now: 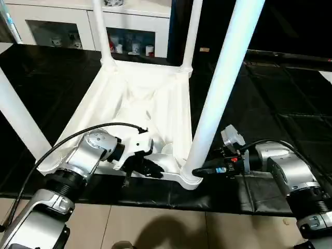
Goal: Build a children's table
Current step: Rotate leg to tighten
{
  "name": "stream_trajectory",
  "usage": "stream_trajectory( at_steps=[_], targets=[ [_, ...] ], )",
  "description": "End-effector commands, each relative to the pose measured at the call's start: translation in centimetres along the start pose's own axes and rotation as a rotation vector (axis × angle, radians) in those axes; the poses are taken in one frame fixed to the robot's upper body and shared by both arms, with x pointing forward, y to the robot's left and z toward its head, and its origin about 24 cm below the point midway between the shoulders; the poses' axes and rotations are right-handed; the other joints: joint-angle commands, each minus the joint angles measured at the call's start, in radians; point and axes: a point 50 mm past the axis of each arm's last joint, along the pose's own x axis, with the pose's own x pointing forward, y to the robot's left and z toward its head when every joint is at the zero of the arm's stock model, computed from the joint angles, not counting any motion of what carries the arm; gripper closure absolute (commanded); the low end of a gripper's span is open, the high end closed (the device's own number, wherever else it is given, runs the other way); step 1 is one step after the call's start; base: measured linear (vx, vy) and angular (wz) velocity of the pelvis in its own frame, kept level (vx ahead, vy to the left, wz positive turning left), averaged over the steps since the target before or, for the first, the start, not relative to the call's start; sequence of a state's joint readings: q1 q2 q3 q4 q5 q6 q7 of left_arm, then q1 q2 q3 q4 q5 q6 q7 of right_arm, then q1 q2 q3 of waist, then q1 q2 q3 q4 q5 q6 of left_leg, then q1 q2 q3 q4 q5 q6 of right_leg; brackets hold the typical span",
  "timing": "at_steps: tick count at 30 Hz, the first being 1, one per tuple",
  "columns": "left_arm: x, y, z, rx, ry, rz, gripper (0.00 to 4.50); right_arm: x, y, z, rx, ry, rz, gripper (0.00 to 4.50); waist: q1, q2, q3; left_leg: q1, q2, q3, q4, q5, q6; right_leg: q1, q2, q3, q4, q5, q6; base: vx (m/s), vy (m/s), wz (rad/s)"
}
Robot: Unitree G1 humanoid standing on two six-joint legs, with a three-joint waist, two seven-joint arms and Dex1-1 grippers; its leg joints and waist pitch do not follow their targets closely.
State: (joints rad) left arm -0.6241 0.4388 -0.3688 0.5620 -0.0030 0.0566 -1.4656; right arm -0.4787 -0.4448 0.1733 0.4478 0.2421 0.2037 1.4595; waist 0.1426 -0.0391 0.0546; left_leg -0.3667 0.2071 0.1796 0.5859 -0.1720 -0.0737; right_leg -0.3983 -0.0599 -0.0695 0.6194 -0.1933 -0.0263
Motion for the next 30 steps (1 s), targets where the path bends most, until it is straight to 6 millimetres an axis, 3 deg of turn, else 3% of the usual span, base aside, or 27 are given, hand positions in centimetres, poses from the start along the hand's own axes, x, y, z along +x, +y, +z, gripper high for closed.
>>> stream_trajectory(
  at_steps=[1,8,11,13,15,16,18,19,20,21,23,26,29,30],
  targets=[
    [1.0,-0.5,0.4,0.038,0.016,-0.075,4.5,0.0,0.0,0.2,-0.003,-0.007,0.018,2.53,-0.007,0.001,-0.071,0.015,0.034,-0.004,-0.057,-0.137,0.046,0.052,-0.081,0.049,-0.062,-0.106,-0.216,0.0,0.0,0.0],
    [1.5,-0.1,0.4,-0.001,-0.014,-0.006,4.5,0.6,0.5,-0.3,0.028,-0.029,0.003,2.55,-0.005,0.001,-0.071,0.016,0.034,-0.004,-0.057,-0.139,0.045,0.052,-0.081,0.05,-0.063,-0.106,-0.215,0.0,0.0,0.0],
    [1.8,0.3,0.8,-0.038,-0.044,0.053,4.5,1.1,0.4,-0.7,0.056,-0.04,-0.061,2.56,-0.005,0.001,-0.067,0.016,0.034,-0.004,-0.059,-0.166,0.036,0.05,-0.082,0.049,-0.069,-0.157,-0.207,0.0,0.0,0.0],
    [3.0,1.2,1.6,-0.104,-0.095,0.148,4.5,2.9,-0.4,-1.4,0.087,-0.037,-0.252,2.56,-0.014,0.002,-0.055,0.023,0.03,-0.008,-0.065,-0.251,-0.002,0.04,-0.087,0.049,-0.089,-0.326,-0.172,0.0,0.0,0.0],
    [3.5,1.4,1.9,-0.134,-0.108,0.173,4.5,3.6,-0.7,-1.5,0.095,-0.04,-0.32,2.58,-0.022,-0.001,-0.051,0.023,0.027,-0.015,-0.07,-0.285,-0.023,0.044,-0.089,0.045,-0.096,-0.434,-0.135,0.0,0.0,0.0],
    [3.9,1.6,2.2,-0.153,-0.121,0.196,4.5,4.2,-1.1,-1.3,0.11,-0.058,-0.368,2.59,-0.039,0.0,-0.047,0.027,0.022,-0.02,-0.072,-0.331,-0.029,0.042,-0.093,0.041,-0.115,-0.565,-0.084,0.0,0.0,0.0],
    [4.5,2.0,2.7,-0.181,-0.143,0.231,4.5,5.2,-1.5,-0.9,0.117,-0.076,-0.429,2.6,-0.057,0.0,-0.048,0.03,0.02,-0.024,-0.072,-0.356,-0.03,0.039,-0.092,0.035,-0.125,-0.611,-0.066,0.0,0.0,0.0],
    [4.9,2.2,3.0,-0.193,-0.153,0.248,4.5,5.8,-1.7,-0.7,0.125,-0.079,-0.454,2.6,-0.062,0.001,-0.051,0.03,0.019,-0.026,-0.072,-0.355,-0.029,0.041,-0.093,0.033,-0.127,-0.607,-0.066,0.0,0.0,0.0],
    [5.2,2.4,3.4,-0.205,-0.162,0.264,4.5,6.4,-1.9,-0.5,0.131,-0.082,-0.478,2.6,-0.07,0.001,-0.054,0.019,0.022,-0.03,-0.078,-0.332,-0.027,0.052,-0.091,0.032,-0.12,-0.555,-0.073,0.0,0.0,0.0],
    [6.0,2.8,4.0,-0.23,-0.177,0.295,4.5,7.5,-2.2,0.0,0.145,-0.081,-0.522,2.61,-0.077,0.003,-0.051,0.019,0.021,-0.03,-0.081,-0.335,-0.027,0.046,-0.086,0.03,-0.122,-0.539,-0.076,0.0,0.0,0.0],
    [6.3,3.0,4.3,-0.245,-0.186,0.327,4.5,8.0,-2.6,0.3,0.155,-0.074,-0.576,2.61,-0.083,0.003,-0.052,0.035,0.018,-0.029,-0.072,-0.363,-0.026,0.037,-0.09,0.032,-0.127,-0.551,-0.087,0.0,0.0,0.0],
    [6.8,3.6,5.1,-0.274,-0.205,0.412,4.5,9.6,-3.2,1.3,0.185,-0.076,-0.661,2.62,-0.094,0.001,-0.053,0.029,0.018,-0.028,-0.073,-0.352,-0.018,0.039,-0.086,0.035,-0.121,-0.505,-0.108,0.0,0.0,0.0],
    [6.8,3.6,5.4,-0.276,-0.217,0.42,4.5,10.2,-3.0,1.8,0.195,-0.104,-0.631,2.62,-0.094,0.0,-0.054,0.026,0.019,-0.023,-0.074,-0.319,0.001,0.041,-0.084,0.043,-0.115,-0.433,-0.124,0.0,0.0,0.0],
    [6.8,3.6,5.4,-0.274,-0.221,0.42,4.5,10.5,-2.9,2.0,0.196,-0.118,-0.619,2.27,-0.094,-0.002,-0.055,0.024,0.02,-0.022,-0.074,-0.307,0.006,0.042,-0.084,0.045,-0.112,-0.414,-0.128,0.0,0.0,0.0]
  ],
)
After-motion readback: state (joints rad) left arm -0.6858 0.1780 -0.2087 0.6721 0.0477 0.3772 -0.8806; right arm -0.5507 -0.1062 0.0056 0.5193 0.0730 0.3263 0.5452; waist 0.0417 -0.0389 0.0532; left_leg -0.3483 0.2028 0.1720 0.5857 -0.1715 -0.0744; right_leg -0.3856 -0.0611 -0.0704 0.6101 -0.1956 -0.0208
